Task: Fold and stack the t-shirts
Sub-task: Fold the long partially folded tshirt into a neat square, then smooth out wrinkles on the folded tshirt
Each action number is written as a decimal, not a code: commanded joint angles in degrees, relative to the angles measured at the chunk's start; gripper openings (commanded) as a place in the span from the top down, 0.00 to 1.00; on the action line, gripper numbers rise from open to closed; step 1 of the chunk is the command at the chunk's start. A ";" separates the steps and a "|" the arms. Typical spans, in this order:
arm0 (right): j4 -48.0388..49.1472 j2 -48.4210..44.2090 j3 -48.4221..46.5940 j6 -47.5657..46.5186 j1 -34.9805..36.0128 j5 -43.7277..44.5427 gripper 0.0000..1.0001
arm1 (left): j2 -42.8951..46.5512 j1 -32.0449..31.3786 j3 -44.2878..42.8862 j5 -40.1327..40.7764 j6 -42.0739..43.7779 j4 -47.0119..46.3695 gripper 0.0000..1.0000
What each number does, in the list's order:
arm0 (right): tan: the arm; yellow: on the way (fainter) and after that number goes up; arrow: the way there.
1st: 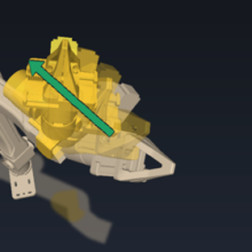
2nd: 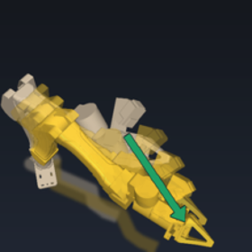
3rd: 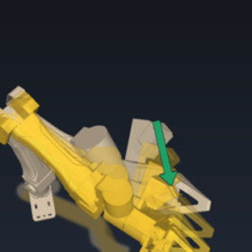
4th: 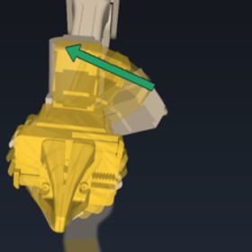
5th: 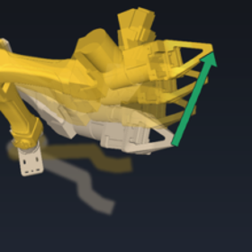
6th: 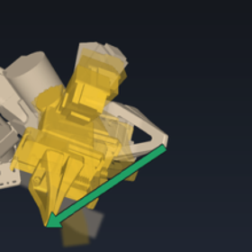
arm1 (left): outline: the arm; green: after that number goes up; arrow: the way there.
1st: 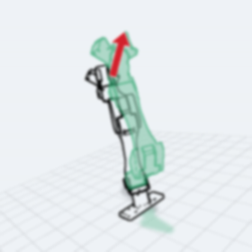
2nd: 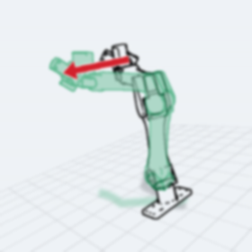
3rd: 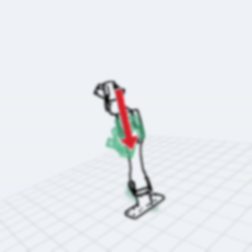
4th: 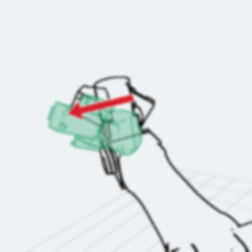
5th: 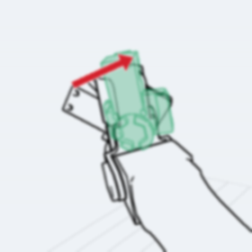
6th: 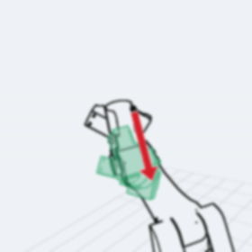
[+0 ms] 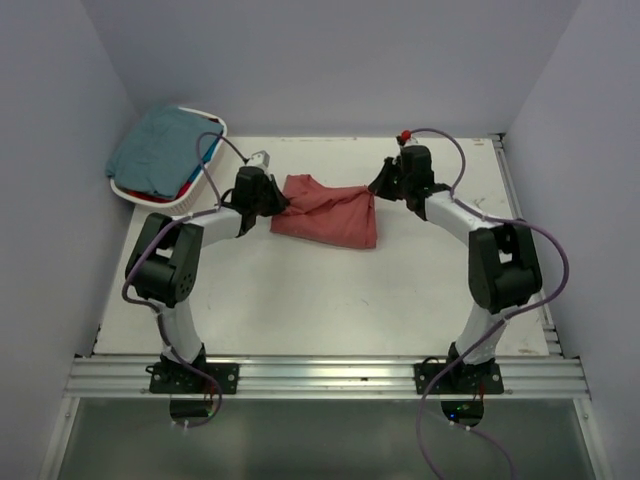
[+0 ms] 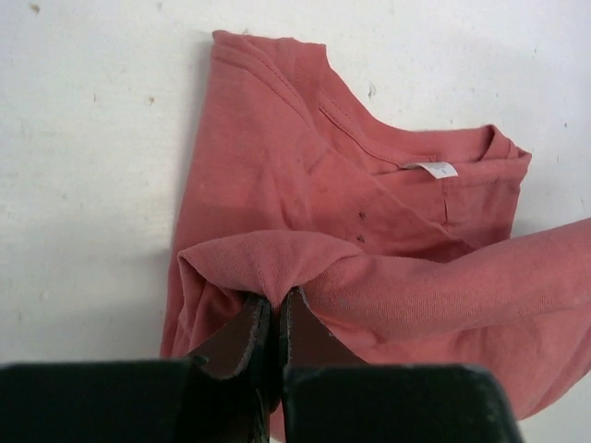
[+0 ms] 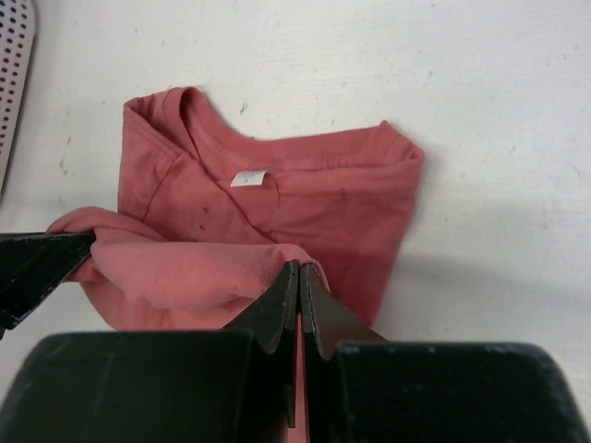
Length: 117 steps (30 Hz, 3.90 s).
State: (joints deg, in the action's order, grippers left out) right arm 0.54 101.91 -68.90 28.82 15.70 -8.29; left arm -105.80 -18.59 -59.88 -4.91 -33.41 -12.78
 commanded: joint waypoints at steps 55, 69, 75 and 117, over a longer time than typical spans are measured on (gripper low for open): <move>-13.28 14.20 -5.28 5.02 4.25 15.67 1.00 | -10.57 -0.13 8.01 -23.75 -5.70 -23.61 0.28; -11.43 2.69 9.74 3.18 4.16 17.00 1.00 | 0.41 -8.92 31.13 -19.35 -15.09 -28.17 0.34; -11.87 -2.23 15.36 2.73 4.16 15.50 1.00 | 8.84 -14.54 37.54 -17.43 -18.53 -25.91 0.38; -11.70 -18.24 23.29 4.84 9.08 4.25 1.00 | -4.23 -7.78 8.21 -12.49 -3.33 -17.37 0.38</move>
State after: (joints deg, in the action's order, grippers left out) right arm -11.92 83.96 -45.08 33.43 24.45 -4.43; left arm -106.78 -27.31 -48.45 -17.30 -38.11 -26.44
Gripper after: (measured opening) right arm 0.009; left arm 0.618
